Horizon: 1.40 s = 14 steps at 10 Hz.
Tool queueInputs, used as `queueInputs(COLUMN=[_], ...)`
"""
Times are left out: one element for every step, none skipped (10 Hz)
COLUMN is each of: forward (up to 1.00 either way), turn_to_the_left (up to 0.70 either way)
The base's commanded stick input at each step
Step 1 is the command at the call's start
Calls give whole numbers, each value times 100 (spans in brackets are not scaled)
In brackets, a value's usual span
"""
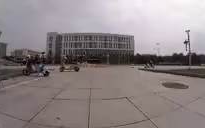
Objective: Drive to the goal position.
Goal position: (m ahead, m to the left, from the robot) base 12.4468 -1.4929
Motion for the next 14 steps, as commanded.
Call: queueInputs(forward=[100, 100, 100, 100, 100, 100, 100, 100, 100, 100, 100, 100, 100, 100], turn_to_the_left=[0, 0, 0, 0, 0, 0, 0, 0, 0, 0, 0, 0, 0, 0])
